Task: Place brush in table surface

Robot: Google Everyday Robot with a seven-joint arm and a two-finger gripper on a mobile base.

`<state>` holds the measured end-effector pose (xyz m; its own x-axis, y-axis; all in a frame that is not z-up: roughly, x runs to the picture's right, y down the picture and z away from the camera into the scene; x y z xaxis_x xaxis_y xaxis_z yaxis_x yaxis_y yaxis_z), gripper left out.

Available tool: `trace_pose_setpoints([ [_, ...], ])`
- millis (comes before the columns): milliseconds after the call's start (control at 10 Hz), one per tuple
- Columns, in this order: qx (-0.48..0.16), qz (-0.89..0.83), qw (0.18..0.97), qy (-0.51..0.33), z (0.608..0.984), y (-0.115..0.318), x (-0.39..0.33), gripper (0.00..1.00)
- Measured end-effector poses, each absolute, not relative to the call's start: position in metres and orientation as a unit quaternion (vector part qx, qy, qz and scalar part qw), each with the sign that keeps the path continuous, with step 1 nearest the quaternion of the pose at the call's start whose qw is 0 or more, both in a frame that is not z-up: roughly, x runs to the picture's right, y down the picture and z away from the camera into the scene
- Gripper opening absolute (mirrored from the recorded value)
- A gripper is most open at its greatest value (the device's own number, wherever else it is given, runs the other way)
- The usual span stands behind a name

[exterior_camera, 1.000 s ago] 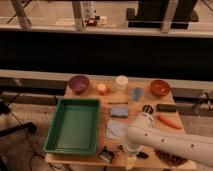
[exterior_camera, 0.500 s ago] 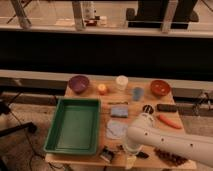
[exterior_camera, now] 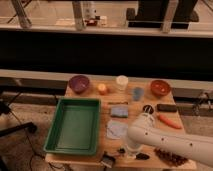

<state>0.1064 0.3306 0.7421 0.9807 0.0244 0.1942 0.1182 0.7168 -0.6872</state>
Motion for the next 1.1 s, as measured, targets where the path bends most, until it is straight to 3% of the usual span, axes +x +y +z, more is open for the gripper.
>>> trace_pose_setpoints([
  [200, -0.376, -0.026, 0.921, -0.093, 0.741, 0.331, 0.108, 0.43],
  [500, -0.38, -0.025, 0.92, -0.091, 0.738, 0.334, 0.107, 0.51],
  [700, -0.382, -0.023, 0.92, -0.087, 0.737, 0.334, 0.109, 0.4],
  [1000, -0.382, -0.021, 0.92, -0.083, 0.733, 0.326, 0.107, 0.11],
  [1100, -0.382, -0.021, 0.92, -0.082, 0.732, 0.325, 0.107, 0.09],
])
